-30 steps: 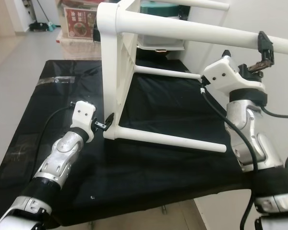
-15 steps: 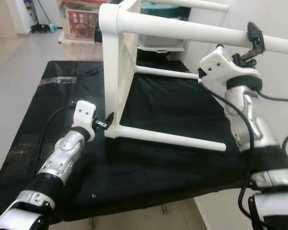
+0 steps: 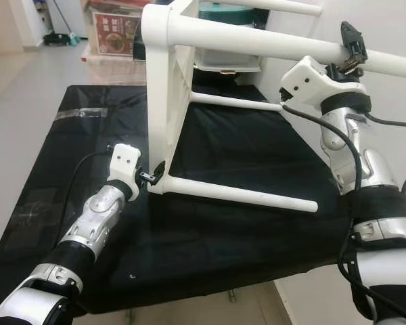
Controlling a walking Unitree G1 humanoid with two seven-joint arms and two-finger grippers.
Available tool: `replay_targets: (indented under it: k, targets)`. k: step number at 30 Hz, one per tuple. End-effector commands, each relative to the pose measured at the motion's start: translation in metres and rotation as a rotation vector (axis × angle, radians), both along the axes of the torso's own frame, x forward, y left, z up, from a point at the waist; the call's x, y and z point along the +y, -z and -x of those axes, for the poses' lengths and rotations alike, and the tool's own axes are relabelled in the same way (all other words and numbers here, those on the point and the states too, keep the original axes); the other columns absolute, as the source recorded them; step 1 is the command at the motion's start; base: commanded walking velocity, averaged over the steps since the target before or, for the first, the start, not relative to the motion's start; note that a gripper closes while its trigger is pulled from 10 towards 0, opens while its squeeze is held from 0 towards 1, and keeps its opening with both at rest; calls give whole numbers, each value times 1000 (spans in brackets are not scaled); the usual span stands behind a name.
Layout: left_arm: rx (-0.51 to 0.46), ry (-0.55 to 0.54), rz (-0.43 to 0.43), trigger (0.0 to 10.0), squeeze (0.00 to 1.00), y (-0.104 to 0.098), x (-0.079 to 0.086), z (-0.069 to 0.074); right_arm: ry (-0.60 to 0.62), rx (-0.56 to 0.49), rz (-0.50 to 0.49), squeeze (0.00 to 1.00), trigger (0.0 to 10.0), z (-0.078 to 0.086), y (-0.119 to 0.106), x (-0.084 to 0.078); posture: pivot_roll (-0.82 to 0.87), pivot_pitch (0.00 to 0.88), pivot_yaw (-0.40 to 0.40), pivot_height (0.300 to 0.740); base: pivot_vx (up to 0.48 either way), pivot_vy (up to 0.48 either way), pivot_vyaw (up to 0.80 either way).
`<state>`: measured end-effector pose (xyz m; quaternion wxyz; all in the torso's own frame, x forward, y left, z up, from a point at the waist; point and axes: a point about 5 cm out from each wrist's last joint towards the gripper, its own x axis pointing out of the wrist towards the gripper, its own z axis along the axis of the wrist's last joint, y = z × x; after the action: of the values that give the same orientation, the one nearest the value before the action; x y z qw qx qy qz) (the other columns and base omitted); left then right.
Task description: Building children table
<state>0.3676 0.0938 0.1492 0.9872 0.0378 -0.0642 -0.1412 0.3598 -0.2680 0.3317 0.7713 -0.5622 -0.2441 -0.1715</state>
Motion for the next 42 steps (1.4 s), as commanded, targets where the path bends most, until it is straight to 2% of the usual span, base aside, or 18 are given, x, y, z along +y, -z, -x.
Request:
replay_targets:
  k: [1,11,17,21,24,27,28,30,31,32,33,34,35,39,40,42]
  targets:
    - [-1,-5,16,10000,0,-1,-1,-1,-24,55,10,0,0,-3,11,3,39,0,-70,740,0,0,0]
    - [5,10,18,10000,0,1,-9,-3,-77,30,21,0,0,-2,3,10,30,0,-67,740,0,0,0]
    - [24,-56,-28,10000,0,6,-4,-5,-113,45,-93,0,0,-1,2,9,25,0,-64,740,0,0,0]
    - [22,-112,-53,10000,0,8,8,-6,-115,63,-215,0,0,-1,1,0,26,0,-63,740,0,0,0]
    - [10,-132,-62,10000,0,6,12,-7,-114,64,-236,0,0,-1,0,-2,25,0,-63,740,0,0,0]
    - [-101,-217,-141,10000,0,-20,34,-11,-109,49,-268,0,0,0,-9,-8,26,0,-61,740,0,0,0]
    - [-101,-217,-141,10000,0,-20,34,-11,-109,49,-268,0,0,0,-9,-8,26,0,-61,740,0,0,0]
    - [-190,-266,-148,10000,0,-44,48,-14,-113,46,-293,0,0,0,-15,-9,35,0,-66,740,0,0,0]
    - [-190,-266,-148,10000,0,-44,48,-14,-113,46,-293,0,0,0,-15,-9,35,0,-66,740,0,0,0]
    - [-230,-299,-164,10000,0,-59,58,-16,-117,43,-314,0,0,-1,-18,-10,38,0,-69,740,0,0,0]
    - [-299,-361,-173,10000,0,-87,79,-19,-131,40,-367,0,0,-2,-26,-11,46,0,-71,740,0,0,0]
    - [-299,-361,-173,10000,0,-87,79,-19,-131,40,-367,0,0,-2,-26,-11,46,0,-71,740,0,0,0]
    - [-317,-379,-176,10000,0,-96,86,-20,-138,39,-385,0,0,-3,-29,-11,46,0,-71,740,0,0,0]
    - [-432,-452,-230,10000,0,-146,112,-22,-182,38,-519,0,0,-6,-44,-10,51,0,-71,740,0,0,0]
    - [-432,-452,-230,10000,0,-146,112,-22,-182,38,-519,0,0,-6,-44,-10,51,0,-71,740,0,0,0]
    - [-497,-472,-273,10000,0,-174,119,-21,-213,67,-641,0,0,-10,-43,-10,56,0,-71,740,0,0,0]
